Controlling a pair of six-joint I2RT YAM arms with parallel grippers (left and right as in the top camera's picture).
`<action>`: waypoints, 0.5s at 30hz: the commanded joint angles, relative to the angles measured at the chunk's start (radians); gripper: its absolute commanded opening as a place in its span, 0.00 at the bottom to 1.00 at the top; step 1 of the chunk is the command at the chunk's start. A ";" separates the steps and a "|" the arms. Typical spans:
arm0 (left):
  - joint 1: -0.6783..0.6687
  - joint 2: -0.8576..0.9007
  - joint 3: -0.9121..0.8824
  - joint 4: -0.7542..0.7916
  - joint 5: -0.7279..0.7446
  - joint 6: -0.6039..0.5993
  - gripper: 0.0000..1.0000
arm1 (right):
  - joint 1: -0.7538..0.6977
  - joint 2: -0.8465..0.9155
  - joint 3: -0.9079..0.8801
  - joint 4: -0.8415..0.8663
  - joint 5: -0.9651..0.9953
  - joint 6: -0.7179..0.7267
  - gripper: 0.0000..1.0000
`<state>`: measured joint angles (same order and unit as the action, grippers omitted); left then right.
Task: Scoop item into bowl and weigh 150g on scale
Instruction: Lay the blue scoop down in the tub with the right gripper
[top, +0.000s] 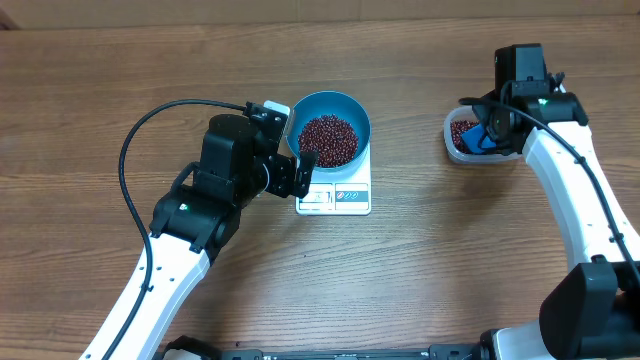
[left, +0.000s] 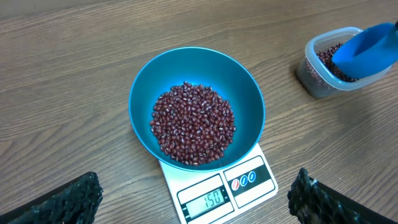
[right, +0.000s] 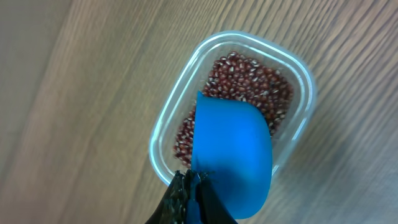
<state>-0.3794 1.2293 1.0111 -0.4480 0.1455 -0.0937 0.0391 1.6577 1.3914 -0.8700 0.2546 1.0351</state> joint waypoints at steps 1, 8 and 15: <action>-0.001 0.003 0.024 0.004 -0.003 0.030 1.00 | -0.002 -0.027 -0.026 0.049 0.021 0.098 0.04; -0.001 0.003 0.024 0.003 -0.003 0.030 1.00 | -0.002 -0.027 -0.075 0.106 0.024 0.091 0.09; -0.001 0.003 0.024 0.003 -0.003 0.030 1.00 | -0.002 -0.027 -0.082 0.081 0.020 0.056 0.60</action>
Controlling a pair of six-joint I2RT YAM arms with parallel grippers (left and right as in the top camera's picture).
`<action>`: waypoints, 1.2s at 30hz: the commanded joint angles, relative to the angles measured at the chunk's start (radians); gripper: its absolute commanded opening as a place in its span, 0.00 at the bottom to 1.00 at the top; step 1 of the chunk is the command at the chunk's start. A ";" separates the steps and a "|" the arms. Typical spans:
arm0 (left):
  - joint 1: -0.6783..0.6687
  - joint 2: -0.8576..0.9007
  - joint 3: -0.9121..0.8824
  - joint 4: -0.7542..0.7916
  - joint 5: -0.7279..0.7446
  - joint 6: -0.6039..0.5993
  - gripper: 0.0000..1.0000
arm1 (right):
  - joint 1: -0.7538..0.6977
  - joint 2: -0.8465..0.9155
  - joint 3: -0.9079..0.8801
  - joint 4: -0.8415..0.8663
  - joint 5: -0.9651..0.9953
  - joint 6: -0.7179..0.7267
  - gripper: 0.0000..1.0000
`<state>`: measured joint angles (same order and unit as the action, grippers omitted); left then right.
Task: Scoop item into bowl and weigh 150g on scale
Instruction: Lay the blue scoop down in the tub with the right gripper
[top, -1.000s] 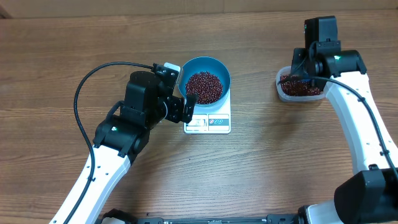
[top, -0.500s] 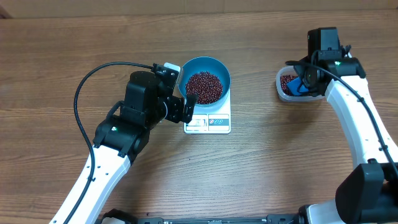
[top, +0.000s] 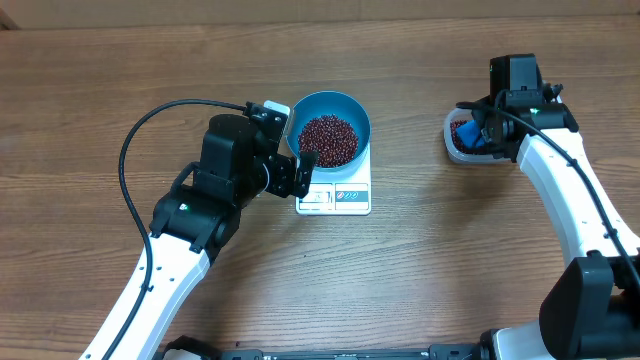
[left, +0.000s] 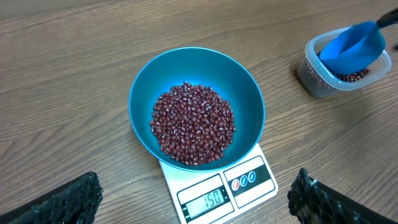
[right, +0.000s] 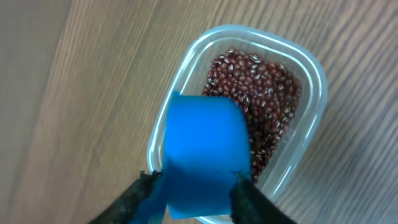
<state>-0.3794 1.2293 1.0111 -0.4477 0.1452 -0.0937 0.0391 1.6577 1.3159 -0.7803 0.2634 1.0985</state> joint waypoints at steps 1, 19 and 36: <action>-0.001 0.003 0.024 0.003 -0.002 0.030 1.00 | -0.002 -0.027 -0.007 -0.016 0.005 -0.008 0.66; -0.001 0.003 0.024 0.003 -0.002 0.030 0.99 | -0.002 -0.027 -0.007 -0.077 -0.014 -0.056 0.93; -0.001 0.003 0.024 0.003 -0.002 0.030 1.00 | -0.006 -0.068 -0.003 -0.067 0.052 -0.055 1.00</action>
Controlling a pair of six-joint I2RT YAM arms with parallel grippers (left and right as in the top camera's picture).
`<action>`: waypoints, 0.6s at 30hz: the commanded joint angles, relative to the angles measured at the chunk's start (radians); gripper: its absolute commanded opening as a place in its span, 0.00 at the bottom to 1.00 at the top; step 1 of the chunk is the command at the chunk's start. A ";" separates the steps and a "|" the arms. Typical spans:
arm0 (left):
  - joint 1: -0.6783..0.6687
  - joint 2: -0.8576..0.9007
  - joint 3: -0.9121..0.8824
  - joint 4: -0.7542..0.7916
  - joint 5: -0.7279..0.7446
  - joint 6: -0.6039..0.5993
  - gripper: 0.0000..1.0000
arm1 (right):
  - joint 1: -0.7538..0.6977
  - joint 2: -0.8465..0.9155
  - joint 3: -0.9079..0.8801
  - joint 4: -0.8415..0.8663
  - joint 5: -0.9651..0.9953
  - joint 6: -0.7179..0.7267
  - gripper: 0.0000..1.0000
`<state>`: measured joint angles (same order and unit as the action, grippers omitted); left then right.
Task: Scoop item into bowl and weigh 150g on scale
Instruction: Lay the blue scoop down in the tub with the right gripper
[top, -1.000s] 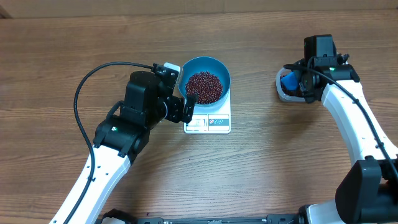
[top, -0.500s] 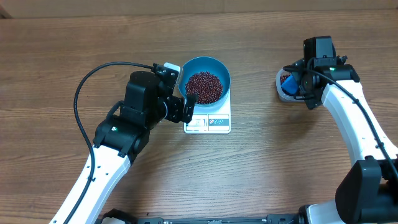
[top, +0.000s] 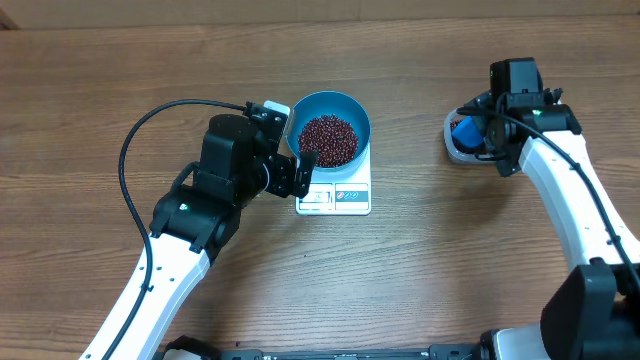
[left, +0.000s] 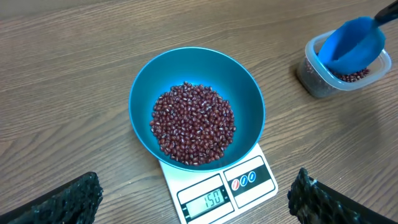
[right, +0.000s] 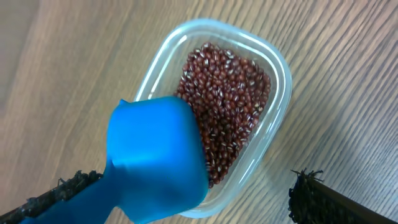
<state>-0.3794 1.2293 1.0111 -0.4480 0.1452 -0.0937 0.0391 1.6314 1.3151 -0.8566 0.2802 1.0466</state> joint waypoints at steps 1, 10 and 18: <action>-0.001 0.003 0.024 0.004 -0.002 0.030 1.00 | -0.008 -0.042 0.000 0.009 0.035 -0.003 1.00; -0.001 0.003 0.024 0.004 -0.002 0.030 1.00 | -0.029 -0.043 0.002 -0.044 0.034 -0.004 1.00; -0.001 0.003 0.024 0.004 -0.002 0.030 1.00 | -0.028 -0.043 -0.002 -0.107 0.044 -0.003 1.00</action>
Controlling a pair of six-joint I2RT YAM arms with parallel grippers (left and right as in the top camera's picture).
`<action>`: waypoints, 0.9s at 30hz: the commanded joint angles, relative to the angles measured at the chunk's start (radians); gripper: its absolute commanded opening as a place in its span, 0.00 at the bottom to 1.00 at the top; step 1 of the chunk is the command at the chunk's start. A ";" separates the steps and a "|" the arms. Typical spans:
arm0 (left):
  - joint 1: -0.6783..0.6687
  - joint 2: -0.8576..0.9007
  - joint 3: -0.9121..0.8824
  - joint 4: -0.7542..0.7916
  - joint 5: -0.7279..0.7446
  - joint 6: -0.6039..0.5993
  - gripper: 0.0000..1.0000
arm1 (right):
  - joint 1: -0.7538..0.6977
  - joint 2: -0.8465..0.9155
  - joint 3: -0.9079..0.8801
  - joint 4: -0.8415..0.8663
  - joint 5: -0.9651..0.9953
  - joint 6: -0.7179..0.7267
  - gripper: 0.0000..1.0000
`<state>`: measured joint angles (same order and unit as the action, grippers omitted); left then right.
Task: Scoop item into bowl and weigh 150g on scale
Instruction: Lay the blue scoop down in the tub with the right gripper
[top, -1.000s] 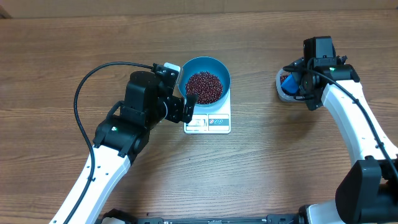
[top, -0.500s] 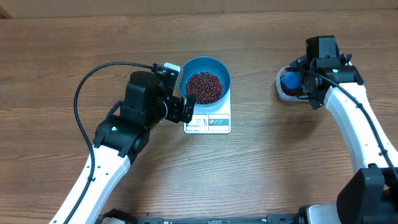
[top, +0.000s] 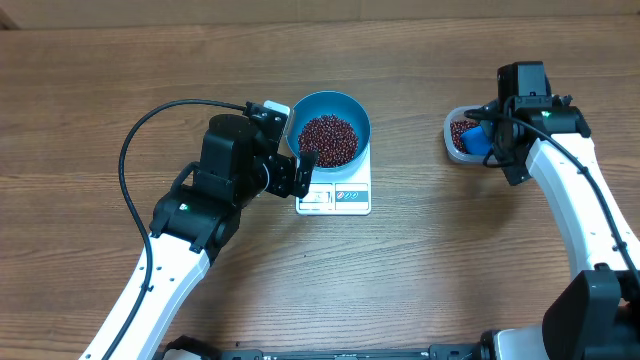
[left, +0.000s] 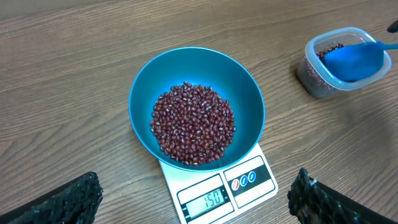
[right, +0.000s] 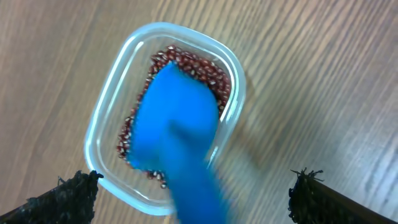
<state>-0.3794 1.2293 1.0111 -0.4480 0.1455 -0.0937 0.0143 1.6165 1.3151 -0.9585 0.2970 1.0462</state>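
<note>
A blue bowl (top: 330, 135) of red beans (left: 193, 124) sits on the white scale (top: 335, 197), whose display (left: 205, 199) reads 150. My left gripper (top: 297, 172) is open by the scale's left side, its fingers (left: 68, 199) wide apart and empty. At the right, a clear tub (top: 462, 135) of beans holds the blue scoop (right: 180, 130), blurred, with its cup on the beans and its handle pointing out over the rim. My right gripper (right: 193, 193) is open above the tub. The handle passes between its spread fingers (right: 62, 196) without touching them.
The scale and the tub (left: 345, 62) stand apart on a brown wooden table (top: 430, 260). A black cable (top: 150, 125) loops from my left arm over the table's left side.
The scoop, then tilted up over the tub beside my open right gripper, now lies in the tub on the beans. My right wrist has shifted slightly right. The left arm and the scale reading are unchanged.
My right gripper was shut on the scoop's handle over the tub. Then its fingers stood partly apart around the scoop, then wide open with the scoop leaning free. Now the scoop rests in the tub. The scale read 150 throughout.
</note>
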 joint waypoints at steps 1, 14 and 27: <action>-0.001 0.003 0.024 0.003 -0.002 0.030 0.99 | -0.004 -0.029 -0.003 -0.010 0.029 -0.003 1.00; -0.001 0.003 0.024 0.003 -0.002 0.030 1.00 | -0.004 -0.029 0.002 -0.004 0.035 0.000 1.00; -0.001 0.003 0.024 0.004 -0.002 0.030 0.99 | -0.004 -0.047 0.057 0.013 -0.103 -0.114 1.00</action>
<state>-0.3794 1.2293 1.0111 -0.4480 0.1455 -0.0937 0.0139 1.6161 1.3247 -0.9512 0.2825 0.9878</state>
